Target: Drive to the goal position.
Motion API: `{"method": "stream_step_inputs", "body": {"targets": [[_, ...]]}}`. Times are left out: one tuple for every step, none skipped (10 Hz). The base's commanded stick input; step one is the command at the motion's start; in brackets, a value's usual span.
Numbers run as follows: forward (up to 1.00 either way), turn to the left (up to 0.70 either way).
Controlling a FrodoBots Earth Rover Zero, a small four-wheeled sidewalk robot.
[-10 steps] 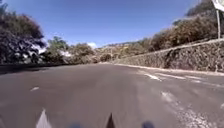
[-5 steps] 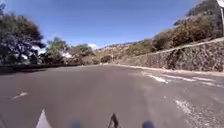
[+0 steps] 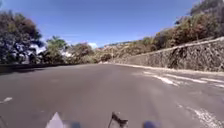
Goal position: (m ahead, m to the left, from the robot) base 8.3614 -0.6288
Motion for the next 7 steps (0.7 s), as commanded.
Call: {"method": "stream_step_inputs", "body": {"targets": [[0.85,0.00],[0.85,0.00],[0.85,0.00],[0.85,0.00],[0.85,0.00],[0.85,0.00],[0.85,0.00]]}}
